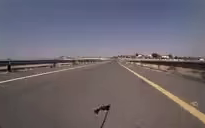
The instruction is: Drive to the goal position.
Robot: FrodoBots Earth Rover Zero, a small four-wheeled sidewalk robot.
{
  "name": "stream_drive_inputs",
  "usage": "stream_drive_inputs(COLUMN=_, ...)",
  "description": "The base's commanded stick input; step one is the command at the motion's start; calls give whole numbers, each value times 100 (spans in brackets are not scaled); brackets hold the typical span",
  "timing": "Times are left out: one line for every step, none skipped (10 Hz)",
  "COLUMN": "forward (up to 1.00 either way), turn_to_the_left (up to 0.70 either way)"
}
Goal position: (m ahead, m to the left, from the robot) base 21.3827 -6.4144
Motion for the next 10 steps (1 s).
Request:
stream_drive_inputs(forward=100, turn_to_the_left=-1)
stream_drive_inputs(forward=100, turn_to_the_left=-1)
stream_drive_inputs(forward=100, turn_to_the_left=-1)
stream_drive_inputs(forward=100, turn_to_the_left=-1)
stream_drive_inputs(forward=100, turn_to_the_left=-1)
stream_drive_inputs(forward=100, turn_to_the_left=-1)
stream_drive_inputs(forward=100, turn_to_the_left=-1)
stream_drive_inputs(forward=100, turn_to_the_left=-1)
stream_drive_inputs(forward=100, turn_to_the_left=-1)
stream_drive_inputs(forward=100, turn_to_the_left=-1)
